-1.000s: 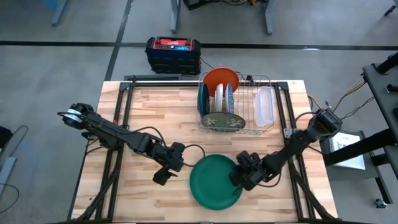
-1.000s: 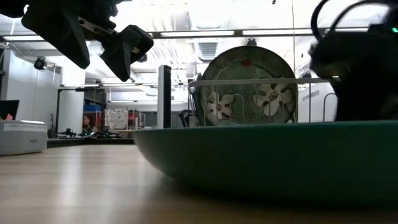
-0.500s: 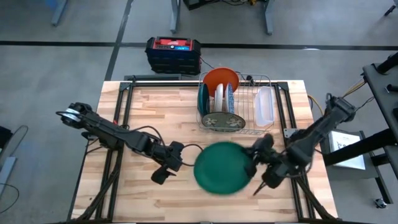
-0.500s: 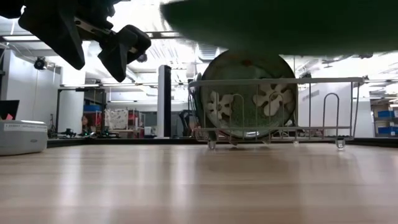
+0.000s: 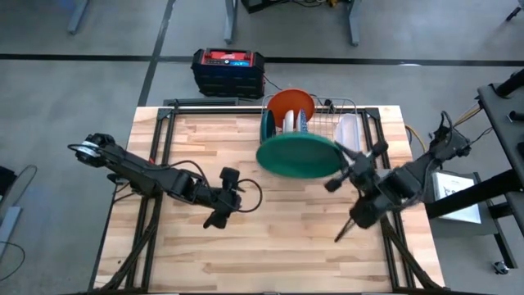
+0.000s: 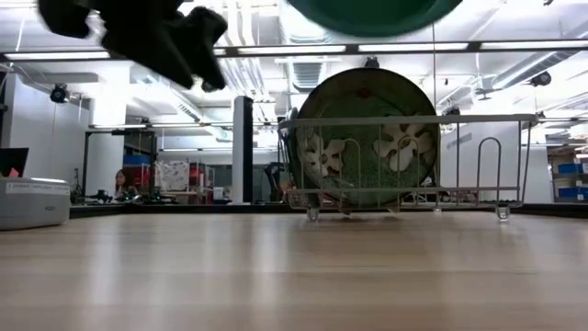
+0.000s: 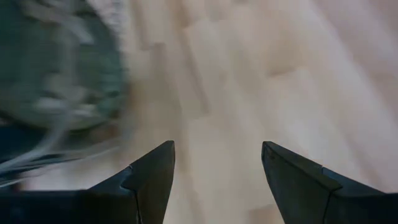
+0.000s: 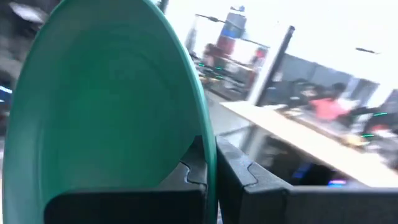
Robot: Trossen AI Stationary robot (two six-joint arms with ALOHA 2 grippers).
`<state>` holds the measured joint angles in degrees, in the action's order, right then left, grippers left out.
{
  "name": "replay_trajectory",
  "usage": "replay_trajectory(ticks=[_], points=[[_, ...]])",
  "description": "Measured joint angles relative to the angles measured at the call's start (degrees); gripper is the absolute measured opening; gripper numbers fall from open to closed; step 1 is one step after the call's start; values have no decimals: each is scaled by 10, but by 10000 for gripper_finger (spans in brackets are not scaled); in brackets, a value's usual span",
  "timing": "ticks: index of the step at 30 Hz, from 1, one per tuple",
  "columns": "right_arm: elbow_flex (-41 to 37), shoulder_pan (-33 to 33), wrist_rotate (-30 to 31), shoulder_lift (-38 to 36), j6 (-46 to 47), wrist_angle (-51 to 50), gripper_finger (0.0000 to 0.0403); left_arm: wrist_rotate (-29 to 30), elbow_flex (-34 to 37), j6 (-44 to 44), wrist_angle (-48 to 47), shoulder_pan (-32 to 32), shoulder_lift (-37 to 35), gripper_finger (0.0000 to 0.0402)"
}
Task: Sort dishes
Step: Put the green plate in the dish rack
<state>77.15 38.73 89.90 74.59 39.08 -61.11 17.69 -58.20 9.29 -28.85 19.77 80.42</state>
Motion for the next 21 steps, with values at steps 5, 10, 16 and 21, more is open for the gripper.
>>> replay_trajectory(ticks=[5,10,16,21], points=[[7,-49,0,-23,-108,-1,0,86,-19,25,0,-1,0,230],[20,-88,0,-72,-196,0,0,187,-47,56,-1,-1,0,230],[25,-163,3,-140,-283,0,0,350,-81,126,-5,-3,0,230],[25,-234,2,-171,-314,1,0,403,-108,151,-6,-6,0,230]])
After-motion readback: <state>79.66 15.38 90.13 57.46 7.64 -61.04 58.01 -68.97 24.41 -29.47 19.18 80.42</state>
